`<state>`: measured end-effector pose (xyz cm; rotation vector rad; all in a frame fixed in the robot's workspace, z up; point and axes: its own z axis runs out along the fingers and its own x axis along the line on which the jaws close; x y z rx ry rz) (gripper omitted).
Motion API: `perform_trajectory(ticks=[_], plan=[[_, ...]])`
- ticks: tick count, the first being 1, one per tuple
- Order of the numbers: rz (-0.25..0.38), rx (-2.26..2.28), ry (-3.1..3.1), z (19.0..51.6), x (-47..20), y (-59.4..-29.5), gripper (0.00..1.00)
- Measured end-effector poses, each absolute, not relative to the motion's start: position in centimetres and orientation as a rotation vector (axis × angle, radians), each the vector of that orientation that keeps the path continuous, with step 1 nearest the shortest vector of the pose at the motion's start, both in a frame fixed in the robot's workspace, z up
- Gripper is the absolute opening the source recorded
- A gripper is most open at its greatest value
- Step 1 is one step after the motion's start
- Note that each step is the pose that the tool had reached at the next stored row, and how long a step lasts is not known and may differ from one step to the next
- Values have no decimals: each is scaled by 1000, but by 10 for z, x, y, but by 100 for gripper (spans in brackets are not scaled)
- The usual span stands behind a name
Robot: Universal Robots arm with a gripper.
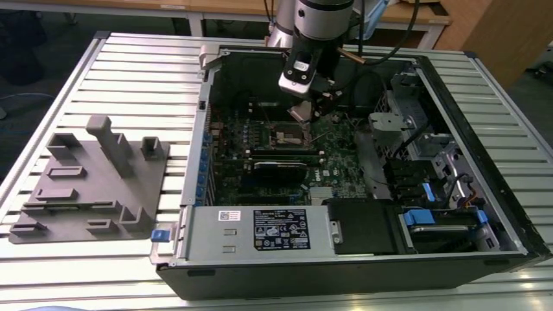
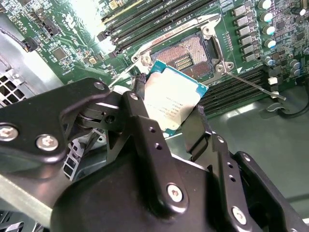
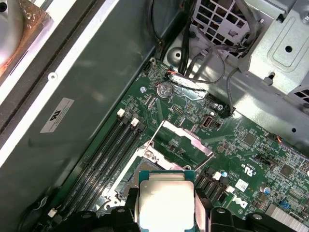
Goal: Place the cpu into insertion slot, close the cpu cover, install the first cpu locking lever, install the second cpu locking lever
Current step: 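Place the cpu into insertion slot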
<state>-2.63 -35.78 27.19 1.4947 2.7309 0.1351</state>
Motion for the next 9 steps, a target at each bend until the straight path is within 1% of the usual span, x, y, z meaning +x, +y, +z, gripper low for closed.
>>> perform_trajectory(ticks=[9], plan=[[132, 1669, 2622, 270, -26, -358, 54]])
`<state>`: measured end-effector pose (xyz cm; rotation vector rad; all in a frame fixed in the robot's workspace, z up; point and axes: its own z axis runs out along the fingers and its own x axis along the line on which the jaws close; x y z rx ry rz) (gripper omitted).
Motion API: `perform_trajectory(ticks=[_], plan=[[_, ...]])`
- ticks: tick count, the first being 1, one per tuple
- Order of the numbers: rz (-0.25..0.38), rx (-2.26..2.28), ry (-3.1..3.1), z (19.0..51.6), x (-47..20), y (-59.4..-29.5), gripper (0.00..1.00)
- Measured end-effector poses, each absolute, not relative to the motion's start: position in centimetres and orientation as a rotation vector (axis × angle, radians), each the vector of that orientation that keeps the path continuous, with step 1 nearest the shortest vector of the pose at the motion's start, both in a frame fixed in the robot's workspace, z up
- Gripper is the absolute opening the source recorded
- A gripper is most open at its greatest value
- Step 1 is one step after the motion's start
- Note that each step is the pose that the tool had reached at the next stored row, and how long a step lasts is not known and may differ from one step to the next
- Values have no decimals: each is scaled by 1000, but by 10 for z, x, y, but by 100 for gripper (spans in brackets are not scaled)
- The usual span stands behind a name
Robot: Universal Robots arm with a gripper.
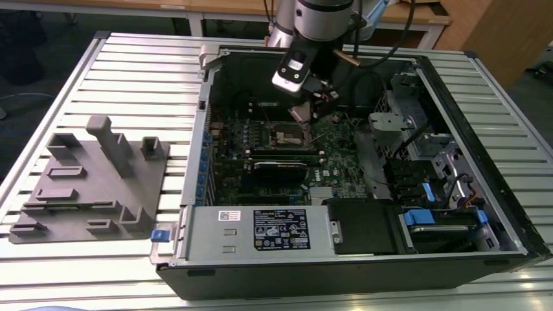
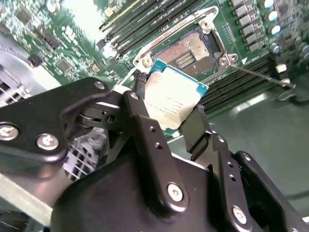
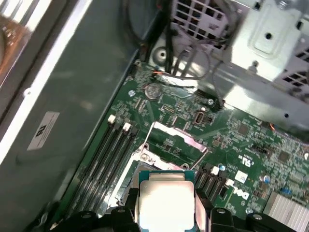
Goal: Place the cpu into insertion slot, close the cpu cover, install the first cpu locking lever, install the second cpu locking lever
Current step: 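Place the cpu into insertion slot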
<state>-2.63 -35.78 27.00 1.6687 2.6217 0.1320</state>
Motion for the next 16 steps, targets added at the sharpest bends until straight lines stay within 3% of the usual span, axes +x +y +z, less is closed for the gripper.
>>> perform_trajectory(ticks=[16], plan=[[123, 2024, 2343, 264, -26, -358, 54]])
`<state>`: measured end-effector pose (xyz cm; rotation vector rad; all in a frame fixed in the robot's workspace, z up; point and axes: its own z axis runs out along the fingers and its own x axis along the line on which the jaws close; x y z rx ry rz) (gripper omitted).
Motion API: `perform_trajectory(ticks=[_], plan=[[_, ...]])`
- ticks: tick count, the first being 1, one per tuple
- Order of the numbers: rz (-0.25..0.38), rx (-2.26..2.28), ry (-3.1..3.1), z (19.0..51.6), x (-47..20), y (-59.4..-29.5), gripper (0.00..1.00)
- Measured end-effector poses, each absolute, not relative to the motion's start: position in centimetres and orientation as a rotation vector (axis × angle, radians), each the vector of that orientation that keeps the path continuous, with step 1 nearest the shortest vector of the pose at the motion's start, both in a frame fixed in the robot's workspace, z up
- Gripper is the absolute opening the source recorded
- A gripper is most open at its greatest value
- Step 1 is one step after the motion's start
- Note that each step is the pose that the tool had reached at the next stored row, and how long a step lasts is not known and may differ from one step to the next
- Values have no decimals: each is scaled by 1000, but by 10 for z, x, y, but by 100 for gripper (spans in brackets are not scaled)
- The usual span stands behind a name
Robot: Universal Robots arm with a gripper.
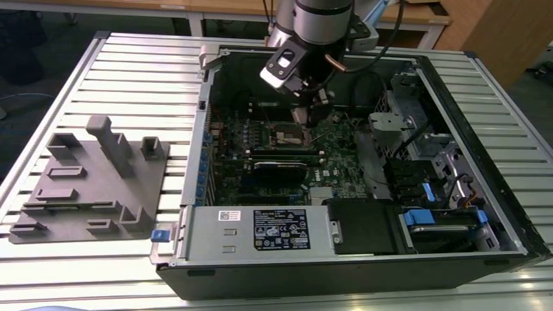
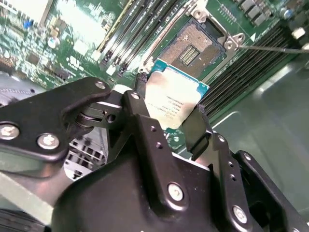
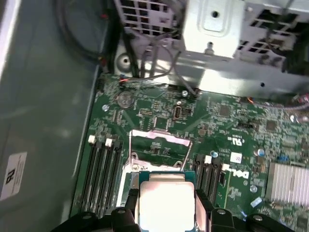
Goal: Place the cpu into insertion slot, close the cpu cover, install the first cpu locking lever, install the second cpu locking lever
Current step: 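Place the cpu into insertion slot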
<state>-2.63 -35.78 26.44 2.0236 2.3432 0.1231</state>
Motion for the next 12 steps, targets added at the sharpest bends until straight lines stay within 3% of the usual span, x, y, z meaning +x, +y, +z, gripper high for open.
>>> perform_trajectory(ticks=[12], plan=[[102, 2123, 2268, 263, -26, -358, 54]])
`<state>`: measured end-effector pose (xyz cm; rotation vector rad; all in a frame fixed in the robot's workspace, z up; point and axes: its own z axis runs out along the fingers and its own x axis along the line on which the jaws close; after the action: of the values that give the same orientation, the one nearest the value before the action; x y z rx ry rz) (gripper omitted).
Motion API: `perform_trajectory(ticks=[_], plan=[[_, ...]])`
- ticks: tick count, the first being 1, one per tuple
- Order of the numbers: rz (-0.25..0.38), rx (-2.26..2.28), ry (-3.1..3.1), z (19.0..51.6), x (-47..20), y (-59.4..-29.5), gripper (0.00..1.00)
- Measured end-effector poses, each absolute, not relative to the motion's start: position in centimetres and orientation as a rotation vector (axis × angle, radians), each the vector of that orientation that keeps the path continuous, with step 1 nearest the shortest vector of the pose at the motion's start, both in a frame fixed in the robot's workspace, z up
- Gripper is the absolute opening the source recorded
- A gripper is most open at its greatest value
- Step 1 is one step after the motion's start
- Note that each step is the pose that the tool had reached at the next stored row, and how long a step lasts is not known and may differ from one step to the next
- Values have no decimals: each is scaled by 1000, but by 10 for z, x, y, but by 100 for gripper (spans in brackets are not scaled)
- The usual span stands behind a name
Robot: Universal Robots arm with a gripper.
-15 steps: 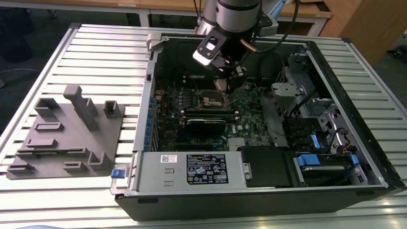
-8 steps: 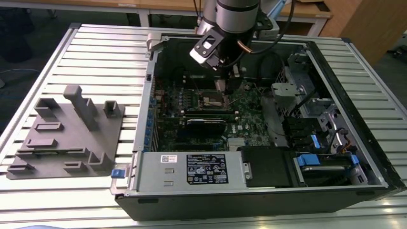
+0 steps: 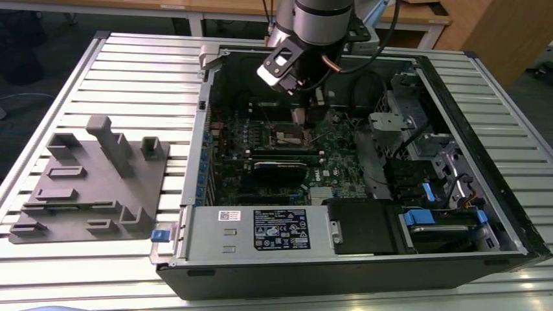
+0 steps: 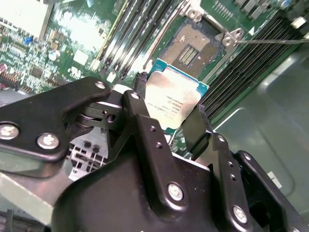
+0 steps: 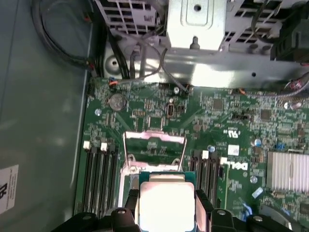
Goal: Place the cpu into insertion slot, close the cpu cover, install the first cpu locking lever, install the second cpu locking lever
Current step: 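Place the cpu into insertion slot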
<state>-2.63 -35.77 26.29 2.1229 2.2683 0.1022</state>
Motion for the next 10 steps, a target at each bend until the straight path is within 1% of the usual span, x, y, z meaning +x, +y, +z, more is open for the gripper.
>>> perform_trajectory(ticks=[2, 3, 8, 10], plan=[[73, 2138, 2283, 262, -26, -358, 54], [69, 2139, 2285, 263, -26, -358, 54], [68, 2141, 2287, 262, -26, -358, 54], [78, 2145, 2291, 262, -27, -358, 54]])
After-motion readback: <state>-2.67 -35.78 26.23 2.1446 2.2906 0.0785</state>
